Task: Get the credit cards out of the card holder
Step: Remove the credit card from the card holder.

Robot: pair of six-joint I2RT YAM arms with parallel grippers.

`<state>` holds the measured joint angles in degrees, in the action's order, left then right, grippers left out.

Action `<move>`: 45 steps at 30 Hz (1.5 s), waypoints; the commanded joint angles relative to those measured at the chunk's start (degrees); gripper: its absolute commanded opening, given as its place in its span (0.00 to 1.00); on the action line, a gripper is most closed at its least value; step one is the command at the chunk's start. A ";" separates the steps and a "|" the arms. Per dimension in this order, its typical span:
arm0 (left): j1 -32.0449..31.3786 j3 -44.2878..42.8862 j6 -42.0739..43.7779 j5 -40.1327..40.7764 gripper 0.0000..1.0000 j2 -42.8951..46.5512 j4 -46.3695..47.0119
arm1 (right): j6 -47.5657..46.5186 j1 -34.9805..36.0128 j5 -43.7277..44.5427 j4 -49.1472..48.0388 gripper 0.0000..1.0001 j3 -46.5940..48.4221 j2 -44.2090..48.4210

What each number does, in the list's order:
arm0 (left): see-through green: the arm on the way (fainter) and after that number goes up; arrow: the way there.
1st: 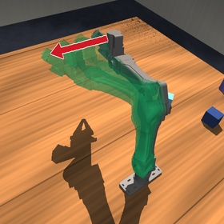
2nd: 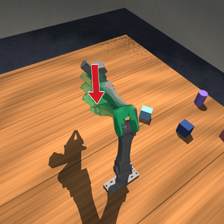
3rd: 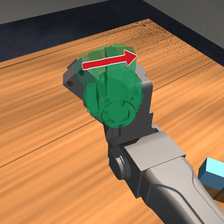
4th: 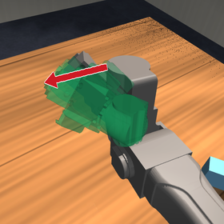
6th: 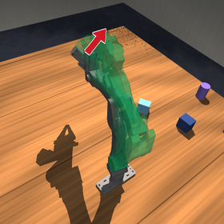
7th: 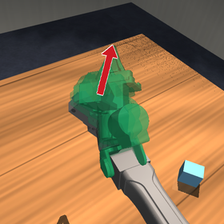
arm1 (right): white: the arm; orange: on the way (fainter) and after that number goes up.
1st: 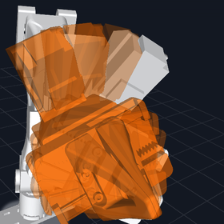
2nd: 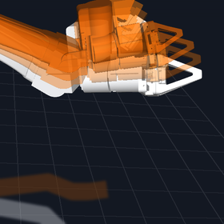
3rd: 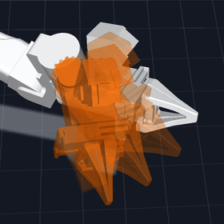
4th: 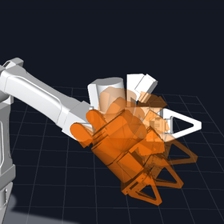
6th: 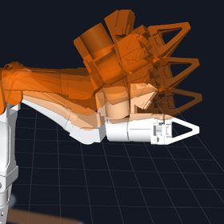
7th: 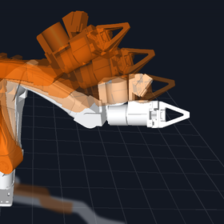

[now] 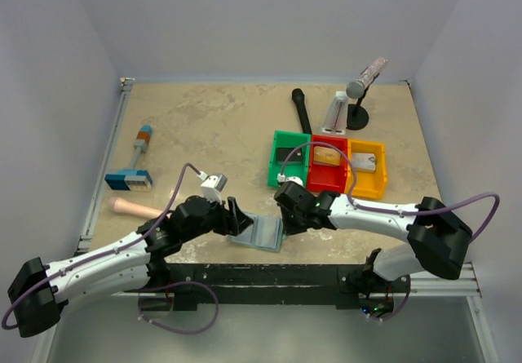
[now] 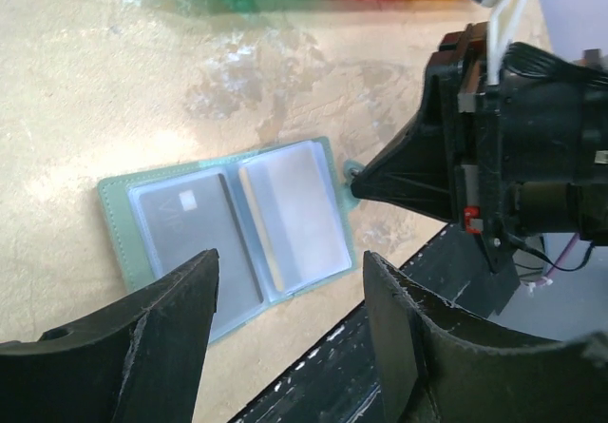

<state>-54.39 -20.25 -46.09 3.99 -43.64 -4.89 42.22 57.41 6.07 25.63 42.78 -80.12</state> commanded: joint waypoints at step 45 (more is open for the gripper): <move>-9.24 -9.72 9.44 1.99 0.70 -23.51 7.17 | -2.40 -0.10 -8.00 -9.98 0.00 -5.70 17.71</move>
<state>-63.44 -28.27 -36.40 6.22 -66.81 -0.91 40.84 57.41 0.08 18.70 37.04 -64.20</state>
